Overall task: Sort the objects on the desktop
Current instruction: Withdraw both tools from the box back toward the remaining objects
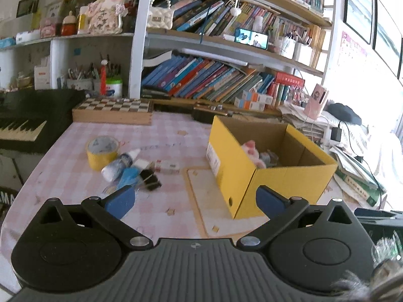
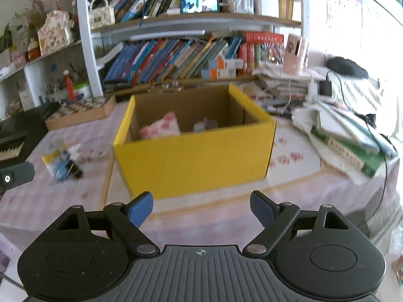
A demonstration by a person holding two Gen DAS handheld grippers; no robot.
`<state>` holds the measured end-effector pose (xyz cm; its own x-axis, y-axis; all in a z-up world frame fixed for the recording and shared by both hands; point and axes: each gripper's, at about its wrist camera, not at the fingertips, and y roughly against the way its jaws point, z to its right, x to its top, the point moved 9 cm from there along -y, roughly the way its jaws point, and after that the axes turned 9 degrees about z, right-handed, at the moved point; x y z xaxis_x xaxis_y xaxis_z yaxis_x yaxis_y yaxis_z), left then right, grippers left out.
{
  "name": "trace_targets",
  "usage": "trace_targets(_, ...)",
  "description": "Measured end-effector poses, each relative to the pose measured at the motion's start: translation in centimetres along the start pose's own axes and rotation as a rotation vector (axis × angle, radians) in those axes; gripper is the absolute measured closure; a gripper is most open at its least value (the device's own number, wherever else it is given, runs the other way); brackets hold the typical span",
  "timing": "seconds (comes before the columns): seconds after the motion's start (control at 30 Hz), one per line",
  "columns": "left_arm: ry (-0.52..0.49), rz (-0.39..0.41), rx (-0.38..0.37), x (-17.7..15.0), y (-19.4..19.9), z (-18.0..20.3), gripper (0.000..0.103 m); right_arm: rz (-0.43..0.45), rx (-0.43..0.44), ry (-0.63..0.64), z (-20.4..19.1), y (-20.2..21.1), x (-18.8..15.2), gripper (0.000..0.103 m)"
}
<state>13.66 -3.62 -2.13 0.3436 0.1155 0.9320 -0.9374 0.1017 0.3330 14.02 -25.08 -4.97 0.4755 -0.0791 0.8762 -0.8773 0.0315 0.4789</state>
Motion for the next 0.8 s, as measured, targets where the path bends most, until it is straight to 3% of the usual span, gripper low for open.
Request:
trace_targets(0.3,-0.032,-0.086,0.001,-2.9,1.6,-2.0,0.000,-0.077,0.033,-0.001,-4.6,2.1,-4.5,0.016)
trace_targets(0.47,-0.031,-0.139,-0.010,-4.3,2.3,-3.1,0.000,-0.096,0.049,0.006,-6.2,2.5,-5.4,0.016)
trace_targets(0.8,-0.005,-0.159,0.013,-5.3,3.7,-5.8,0.000,-0.141,0.088,0.038,-9.3,2.9,-6.8,0.016)
